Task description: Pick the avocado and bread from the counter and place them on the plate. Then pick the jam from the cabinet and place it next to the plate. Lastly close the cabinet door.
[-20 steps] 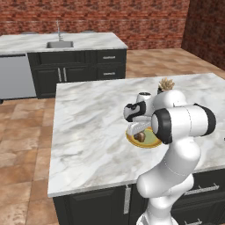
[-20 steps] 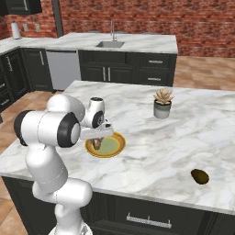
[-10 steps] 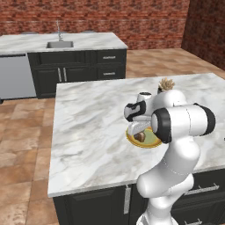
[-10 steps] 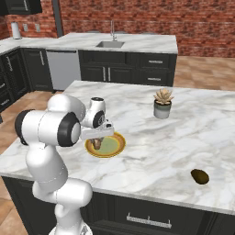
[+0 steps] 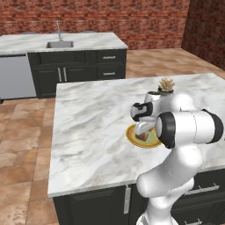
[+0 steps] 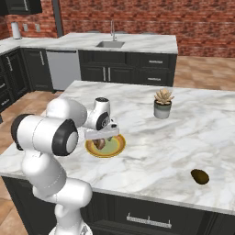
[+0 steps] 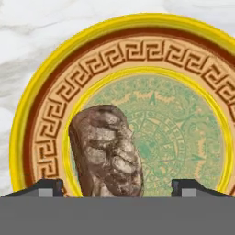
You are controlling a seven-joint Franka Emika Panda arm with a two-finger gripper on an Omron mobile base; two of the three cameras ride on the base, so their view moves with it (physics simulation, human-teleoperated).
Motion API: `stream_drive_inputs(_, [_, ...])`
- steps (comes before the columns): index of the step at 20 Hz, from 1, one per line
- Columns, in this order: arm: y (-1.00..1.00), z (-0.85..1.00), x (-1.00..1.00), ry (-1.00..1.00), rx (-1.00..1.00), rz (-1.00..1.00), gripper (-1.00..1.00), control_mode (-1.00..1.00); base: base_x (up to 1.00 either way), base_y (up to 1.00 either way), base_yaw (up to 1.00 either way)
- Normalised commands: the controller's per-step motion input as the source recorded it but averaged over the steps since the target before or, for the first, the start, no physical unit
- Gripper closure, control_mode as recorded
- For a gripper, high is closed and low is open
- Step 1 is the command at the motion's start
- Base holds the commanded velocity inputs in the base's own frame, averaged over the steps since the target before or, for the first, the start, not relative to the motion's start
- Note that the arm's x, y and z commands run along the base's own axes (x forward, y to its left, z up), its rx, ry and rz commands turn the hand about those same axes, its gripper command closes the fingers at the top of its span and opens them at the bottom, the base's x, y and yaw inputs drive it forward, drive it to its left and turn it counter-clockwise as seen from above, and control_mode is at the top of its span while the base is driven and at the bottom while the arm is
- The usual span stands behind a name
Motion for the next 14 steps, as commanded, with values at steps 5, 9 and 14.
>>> stream_drive_inputs(5, [-0.26, 0.42, -0.53, -0.23, 0.0, 0.0, -1.0, -1.0, 0.0, 0.0, 0.0])
stream_drive_inputs(9, [-0.14, 0.9, -0.76, -0.26, 0.02, 0.0, -1.0, -1.0, 0.0, 0.0, 0.0])
stream_drive_inputs(14, [-0.23, 1.0, -0.84, -0.22, 0.0, 0.0, -1.0, -1.0, 0.0, 0.0, 0.0])
